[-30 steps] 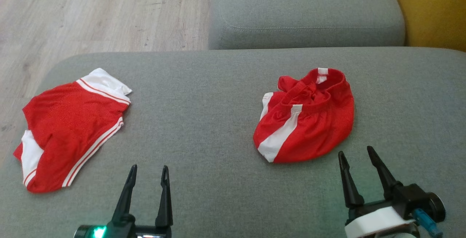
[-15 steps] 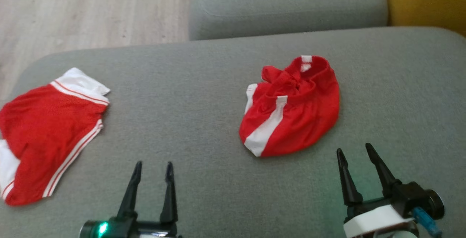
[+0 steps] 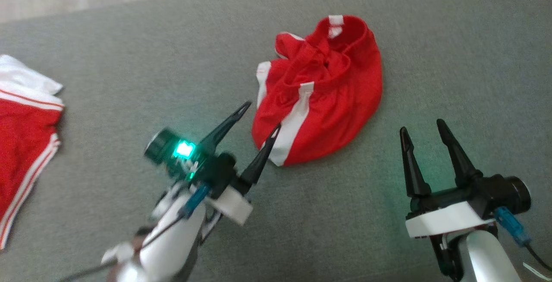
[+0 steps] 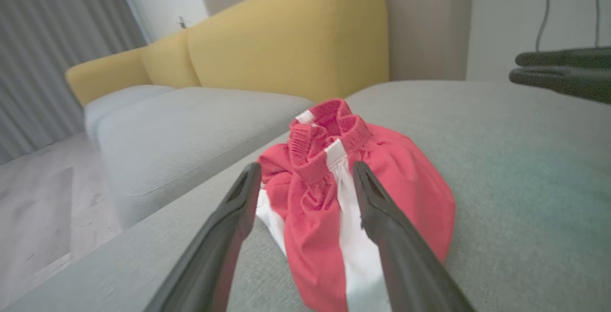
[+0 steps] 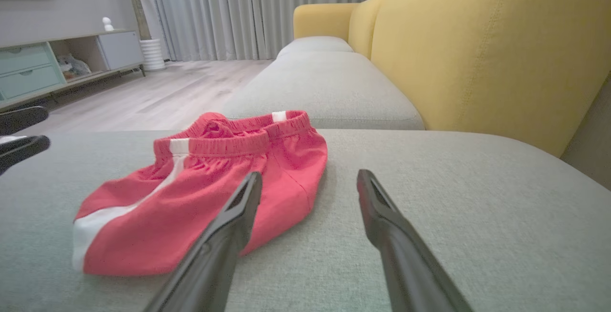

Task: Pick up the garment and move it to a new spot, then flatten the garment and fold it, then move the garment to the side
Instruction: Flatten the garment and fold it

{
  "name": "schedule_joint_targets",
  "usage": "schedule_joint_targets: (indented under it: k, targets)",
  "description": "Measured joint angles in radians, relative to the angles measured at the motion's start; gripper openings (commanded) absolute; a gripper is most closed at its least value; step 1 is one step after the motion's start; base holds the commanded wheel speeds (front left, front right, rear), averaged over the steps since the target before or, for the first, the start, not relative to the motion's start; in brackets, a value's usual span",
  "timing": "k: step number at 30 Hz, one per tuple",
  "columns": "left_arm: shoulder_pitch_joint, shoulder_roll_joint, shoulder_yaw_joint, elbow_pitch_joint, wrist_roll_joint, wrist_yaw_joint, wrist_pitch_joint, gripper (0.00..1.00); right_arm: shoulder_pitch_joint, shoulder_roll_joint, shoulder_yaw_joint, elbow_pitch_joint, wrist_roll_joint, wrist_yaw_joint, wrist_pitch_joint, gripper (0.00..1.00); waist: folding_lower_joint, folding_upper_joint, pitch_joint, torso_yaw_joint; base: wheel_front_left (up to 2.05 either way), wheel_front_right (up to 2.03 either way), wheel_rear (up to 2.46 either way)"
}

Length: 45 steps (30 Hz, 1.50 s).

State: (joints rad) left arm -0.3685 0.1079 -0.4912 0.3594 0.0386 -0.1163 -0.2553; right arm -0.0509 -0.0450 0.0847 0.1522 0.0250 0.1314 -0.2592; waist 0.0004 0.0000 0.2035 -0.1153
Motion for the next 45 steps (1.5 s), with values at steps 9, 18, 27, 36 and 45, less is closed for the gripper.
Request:
schedule_joint_targets:
  k: [9,18,27,36,45]
  targets:
    - [-0.349,0.018,-0.256,0.257,-0.032,-0.016,0.016,1.00,-0.037,0.000,0.000,-0.009,0.003,0.000,0.000,1.00,-0.0001,0.0000,0.119,-0.060,0.00,0.00,0.00]
    - [-0.486,0.047,-0.434,0.419,-0.127,-0.016,0.034,0.16,-0.061,0.000,0.008,-0.009,0.021,0.000,0.000,1.00,-0.0003,0.0000,0.154,-0.117,0.00,0.00,0.00]
    - [-0.491,0.064,-0.579,0.362,-0.351,-0.016,0.018,0.00,-0.040,0.000,0.018,0.006,0.039,0.000,0.000,1.00,-0.0005,0.0000,0.088,-0.134,0.00,0.00,0.00]
    - [-0.728,0.077,-0.586,0.227,-0.649,-0.016,0.101,0.00,-0.014,0.000,0.049,0.017,0.074,0.000,0.000,1.00,-0.0005,0.0000,0.002,-0.179,0.00,0.00,0.00]
    - [-0.876,0.109,-0.475,0.210,-0.779,0.018,0.236,0.00,0.044,0.000,0.039,0.018,0.090,0.000,0.000,1.00,-0.0007,0.0000,-0.067,-0.203,0.00,0.00,0.00]
